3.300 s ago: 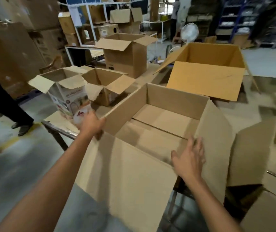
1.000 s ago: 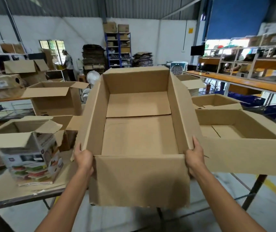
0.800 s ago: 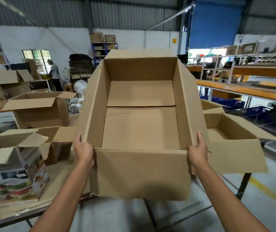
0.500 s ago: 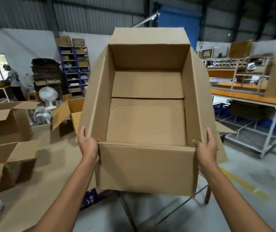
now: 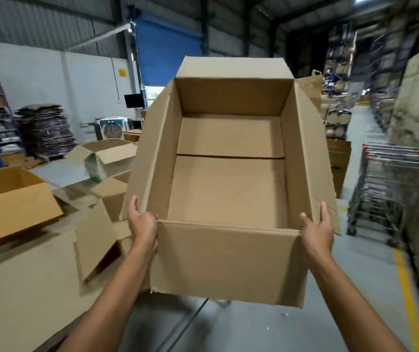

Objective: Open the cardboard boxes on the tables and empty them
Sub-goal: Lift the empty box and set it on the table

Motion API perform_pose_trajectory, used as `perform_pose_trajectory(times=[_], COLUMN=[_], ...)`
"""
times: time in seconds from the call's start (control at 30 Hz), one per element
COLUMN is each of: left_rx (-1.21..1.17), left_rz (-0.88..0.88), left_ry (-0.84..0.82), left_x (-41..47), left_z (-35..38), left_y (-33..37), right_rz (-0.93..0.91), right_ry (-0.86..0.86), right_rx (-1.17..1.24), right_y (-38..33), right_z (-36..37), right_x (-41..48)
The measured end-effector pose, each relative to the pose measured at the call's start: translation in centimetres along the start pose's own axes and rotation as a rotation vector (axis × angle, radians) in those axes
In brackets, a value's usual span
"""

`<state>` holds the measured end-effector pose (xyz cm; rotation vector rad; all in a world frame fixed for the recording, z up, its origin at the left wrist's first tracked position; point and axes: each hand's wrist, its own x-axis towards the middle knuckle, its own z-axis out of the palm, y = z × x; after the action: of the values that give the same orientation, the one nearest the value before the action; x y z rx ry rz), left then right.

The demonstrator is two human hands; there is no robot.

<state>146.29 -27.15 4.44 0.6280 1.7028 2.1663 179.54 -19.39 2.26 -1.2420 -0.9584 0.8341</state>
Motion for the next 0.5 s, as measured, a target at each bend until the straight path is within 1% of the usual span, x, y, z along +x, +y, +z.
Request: perform_pose_trajectory(times=[0.23,0.37,0.5], left_rx=[-0.005,0.027,0.067], left_rz=[-0.102,-0.165,-0.230], left_ry=[-0.158,-0.213,-0.292], left_x=[-4.8,-7.4,-8.4], left_z=[16.2,23.6,29.8], left_y=[-5.6,-9.3,-12.9], right_rz=[0.012,0.063,0.113], right_ry=[0.156,0.222,0.256], right_rx=[-0.155,-0.261,-0.293], right_y=[2.9,5.1,7.6], right_z=[-10.6,-15.3,-18.1], right_x=[11.0,15.8,20.0])
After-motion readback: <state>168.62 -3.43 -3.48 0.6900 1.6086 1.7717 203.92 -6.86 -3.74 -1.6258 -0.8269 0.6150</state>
